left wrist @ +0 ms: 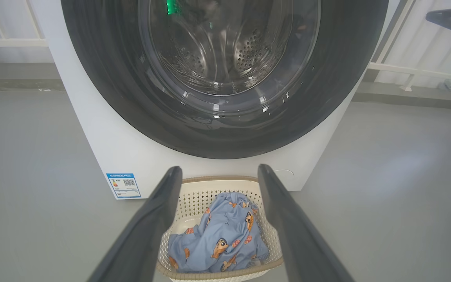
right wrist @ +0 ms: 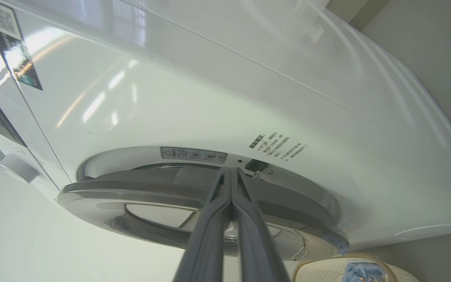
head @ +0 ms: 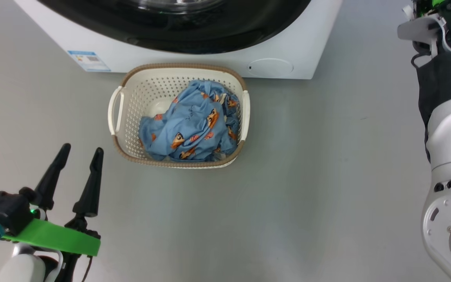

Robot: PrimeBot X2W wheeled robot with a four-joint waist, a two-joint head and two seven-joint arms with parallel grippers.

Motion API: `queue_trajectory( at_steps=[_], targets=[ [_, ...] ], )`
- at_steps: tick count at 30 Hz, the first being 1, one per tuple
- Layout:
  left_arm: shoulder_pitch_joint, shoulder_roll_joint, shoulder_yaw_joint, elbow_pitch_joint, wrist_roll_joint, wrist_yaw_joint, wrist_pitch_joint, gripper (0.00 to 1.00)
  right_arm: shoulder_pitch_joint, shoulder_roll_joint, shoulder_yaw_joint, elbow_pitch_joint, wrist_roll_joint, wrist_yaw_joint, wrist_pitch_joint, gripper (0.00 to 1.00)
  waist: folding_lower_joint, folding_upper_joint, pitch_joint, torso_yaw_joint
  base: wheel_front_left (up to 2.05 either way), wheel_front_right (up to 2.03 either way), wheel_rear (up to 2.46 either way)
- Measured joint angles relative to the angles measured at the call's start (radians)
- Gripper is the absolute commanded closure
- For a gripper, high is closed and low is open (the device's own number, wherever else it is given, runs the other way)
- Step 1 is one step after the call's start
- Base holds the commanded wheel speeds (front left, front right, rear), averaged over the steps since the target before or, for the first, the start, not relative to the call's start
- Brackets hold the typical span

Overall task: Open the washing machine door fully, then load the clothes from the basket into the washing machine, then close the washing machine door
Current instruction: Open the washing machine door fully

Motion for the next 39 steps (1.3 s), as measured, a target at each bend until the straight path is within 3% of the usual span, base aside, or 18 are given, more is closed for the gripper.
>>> queue_trajectory(
  at_steps=[14, 39],
  targets=[
    [-0.02, -0.009, -0.025, -0.006, -0.025, 0.0, 0.0, 0.0, -0.136, -0.002, -0.016, 0.102, -0.044, 0.0, -0.074, 1.0, 0.0, 0.0, 0.059, 0.044, 0.0, 0.0, 0.0],
    [-0.064, -0.021, -0.055, -0.025, -0.06, 0.0, 0.0, 0.0, -0.348, -0.013, 0.124, 0.361, -0.016, 0.0, -0.199, 1.0, 0.0, 0.0, 0.148, 0.08, 0.0, 0.0, 0.0]
  ],
)
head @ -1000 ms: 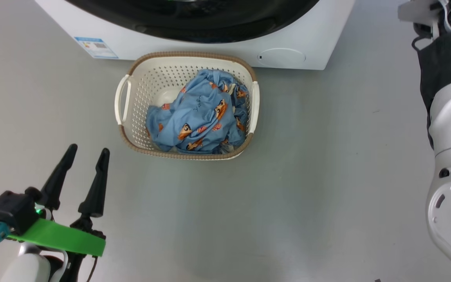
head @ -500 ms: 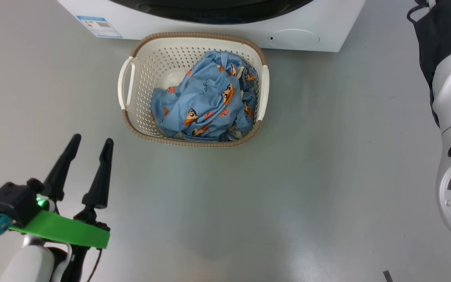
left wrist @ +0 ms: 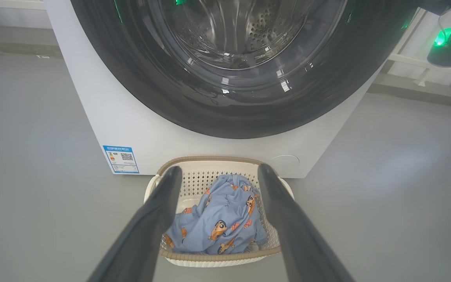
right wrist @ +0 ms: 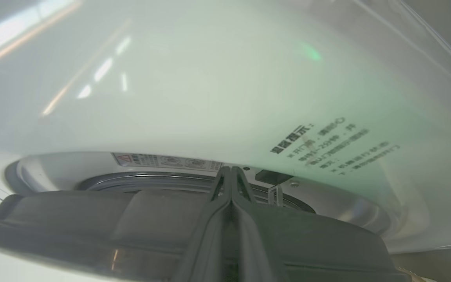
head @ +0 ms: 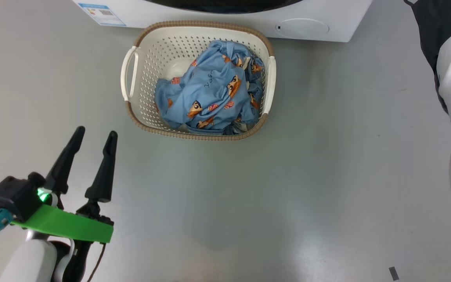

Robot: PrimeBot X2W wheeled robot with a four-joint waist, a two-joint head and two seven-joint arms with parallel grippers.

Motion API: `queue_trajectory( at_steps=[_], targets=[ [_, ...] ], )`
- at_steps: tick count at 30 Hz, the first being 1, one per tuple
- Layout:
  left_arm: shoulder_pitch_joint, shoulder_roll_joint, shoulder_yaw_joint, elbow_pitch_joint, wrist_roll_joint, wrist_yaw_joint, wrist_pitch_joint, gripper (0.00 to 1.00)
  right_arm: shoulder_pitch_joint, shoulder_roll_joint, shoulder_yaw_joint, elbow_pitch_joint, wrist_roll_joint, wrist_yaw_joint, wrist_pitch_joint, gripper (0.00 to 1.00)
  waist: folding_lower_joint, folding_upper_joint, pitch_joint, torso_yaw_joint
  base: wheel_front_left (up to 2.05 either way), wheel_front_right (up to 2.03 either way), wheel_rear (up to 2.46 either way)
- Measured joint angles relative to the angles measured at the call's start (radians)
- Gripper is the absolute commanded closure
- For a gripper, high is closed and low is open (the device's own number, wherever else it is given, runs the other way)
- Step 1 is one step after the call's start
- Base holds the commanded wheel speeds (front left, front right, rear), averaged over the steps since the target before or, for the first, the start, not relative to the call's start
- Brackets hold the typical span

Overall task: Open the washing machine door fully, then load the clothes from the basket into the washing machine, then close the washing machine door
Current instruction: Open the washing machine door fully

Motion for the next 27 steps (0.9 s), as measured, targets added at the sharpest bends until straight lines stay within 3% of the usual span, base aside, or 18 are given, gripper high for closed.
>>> queue_trajectory(
  at_steps=[9, 27],
  targets=[
    [-0.018, 0.0, 0.0, -0.006, -0.01, 0.0, 0.0, 0.0, -0.042, -0.013, 0.052, 0.051, 0.044, 0.0, -0.008, 1.0, 0.0, 0.0, 0.021, 0.006, 0.0, 0.0, 0.0],
    [-0.02, -0.001, 0.025, -0.023, -0.012, 0.0, 0.0, 0.0, -0.038, -0.039, 0.172, 0.04, 0.176, 0.0, 0.234, 1.0, 0.0, 0.0, 0.004, -0.017, 0.0, 0.0, 0.0]
  ],
)
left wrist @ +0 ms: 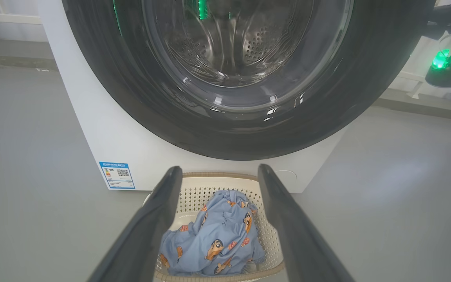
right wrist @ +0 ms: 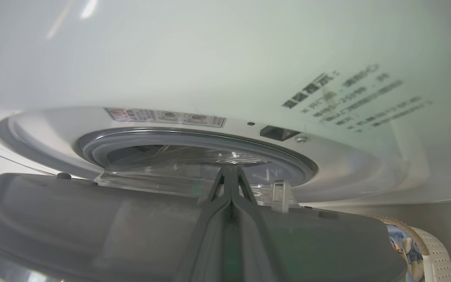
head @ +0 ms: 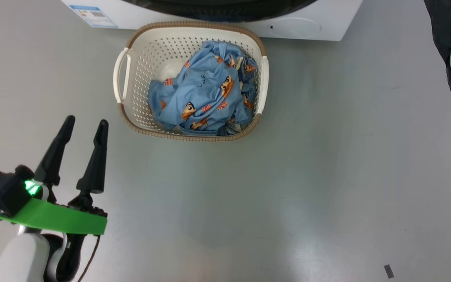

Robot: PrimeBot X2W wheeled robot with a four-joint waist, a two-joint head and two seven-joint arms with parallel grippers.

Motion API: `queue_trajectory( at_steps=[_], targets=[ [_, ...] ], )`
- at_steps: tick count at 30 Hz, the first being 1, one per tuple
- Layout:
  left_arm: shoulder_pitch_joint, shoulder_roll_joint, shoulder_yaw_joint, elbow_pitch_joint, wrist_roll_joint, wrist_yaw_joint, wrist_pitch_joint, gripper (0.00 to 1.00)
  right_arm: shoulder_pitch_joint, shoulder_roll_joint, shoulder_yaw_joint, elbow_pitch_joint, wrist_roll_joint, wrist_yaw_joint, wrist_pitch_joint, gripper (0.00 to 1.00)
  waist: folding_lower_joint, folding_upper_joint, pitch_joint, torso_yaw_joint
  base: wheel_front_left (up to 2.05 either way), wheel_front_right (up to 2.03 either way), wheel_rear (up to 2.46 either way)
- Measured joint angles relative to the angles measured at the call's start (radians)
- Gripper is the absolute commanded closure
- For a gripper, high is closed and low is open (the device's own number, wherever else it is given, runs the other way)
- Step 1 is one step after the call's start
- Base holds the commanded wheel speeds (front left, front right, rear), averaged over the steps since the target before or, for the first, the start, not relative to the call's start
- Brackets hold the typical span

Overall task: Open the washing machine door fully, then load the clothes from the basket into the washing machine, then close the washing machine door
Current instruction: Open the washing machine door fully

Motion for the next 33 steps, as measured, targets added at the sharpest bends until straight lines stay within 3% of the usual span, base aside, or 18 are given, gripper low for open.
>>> queue_trajectory(
  at_steps=[10, 19, 33],
  targets=[
    [0.001, 0.001, 0.011, -0.012, 0.0, 0.0, 0.0, 0.0, 0.029, -0.012, 0.064, -0.009, 0.086, 0.0, 0.131, 1.0, 0.0, 0.0, -0.016, -0.008, 0.0, 0.0, 0.0],
    [0.002, 0.001, 0.019, -0.023, 0.001, 0.0, 0.0, 0.0, 0.074, 0.032, 0.158, -0.027, 0.172, 0.0, 0.271, 1.0, 0.0, 0.0, -0.032, -0.015, 0.0, 0.0, 0.0],
    [0.011, 0.005, 0.03, -0.037, 0.006, 0.0, 0.0, 0.0, 0.22, 0.031, 0.357, -0.195, 0.357, 0.0, 0.399, 1.0, 0.0, 0.0, -0.069, -0.04, 0.0, 0.0, 0.0]
  ],
)
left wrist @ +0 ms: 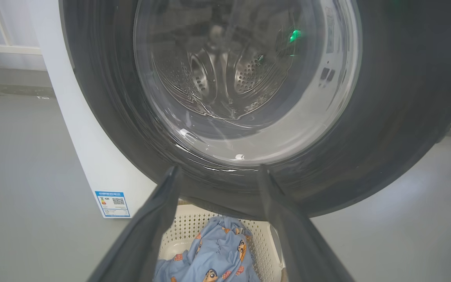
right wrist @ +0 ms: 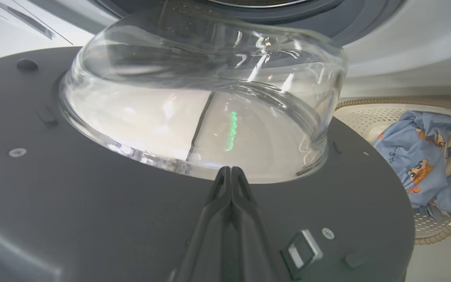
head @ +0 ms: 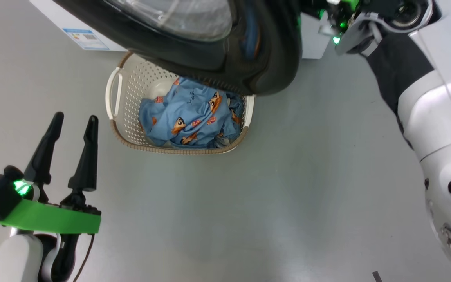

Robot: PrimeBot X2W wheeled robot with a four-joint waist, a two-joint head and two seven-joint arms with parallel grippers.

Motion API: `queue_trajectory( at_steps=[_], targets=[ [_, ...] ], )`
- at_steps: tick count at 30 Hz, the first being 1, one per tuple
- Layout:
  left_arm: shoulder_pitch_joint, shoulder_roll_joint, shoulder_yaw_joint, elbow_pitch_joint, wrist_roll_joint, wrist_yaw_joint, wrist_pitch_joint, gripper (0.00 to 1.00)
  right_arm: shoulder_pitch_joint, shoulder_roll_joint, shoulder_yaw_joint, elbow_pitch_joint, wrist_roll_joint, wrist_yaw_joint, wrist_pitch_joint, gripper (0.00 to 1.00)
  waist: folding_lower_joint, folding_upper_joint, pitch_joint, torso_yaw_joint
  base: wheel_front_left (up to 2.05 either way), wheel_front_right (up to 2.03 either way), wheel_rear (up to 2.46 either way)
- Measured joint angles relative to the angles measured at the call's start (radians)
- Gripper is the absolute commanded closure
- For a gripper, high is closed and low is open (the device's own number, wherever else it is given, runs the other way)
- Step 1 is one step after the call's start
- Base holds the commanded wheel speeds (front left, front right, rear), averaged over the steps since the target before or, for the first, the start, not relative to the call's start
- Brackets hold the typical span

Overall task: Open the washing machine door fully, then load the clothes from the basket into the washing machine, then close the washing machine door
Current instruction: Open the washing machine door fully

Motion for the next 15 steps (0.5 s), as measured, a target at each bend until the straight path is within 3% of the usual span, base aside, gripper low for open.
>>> queue_trajectory(
  at_steps=[15],
  targets=[
    [0.042, 0.001, -0.001, -0.003, 0.017, 0.0, 0.0, 0.0, 0.171, -0.002, 0.187, -0.168, 0.16, 0.0, 0.086, 1.0, 0.0, 0.0, -0.07, -0.002, 0.0, 0.0, 0.0]
  ],
)
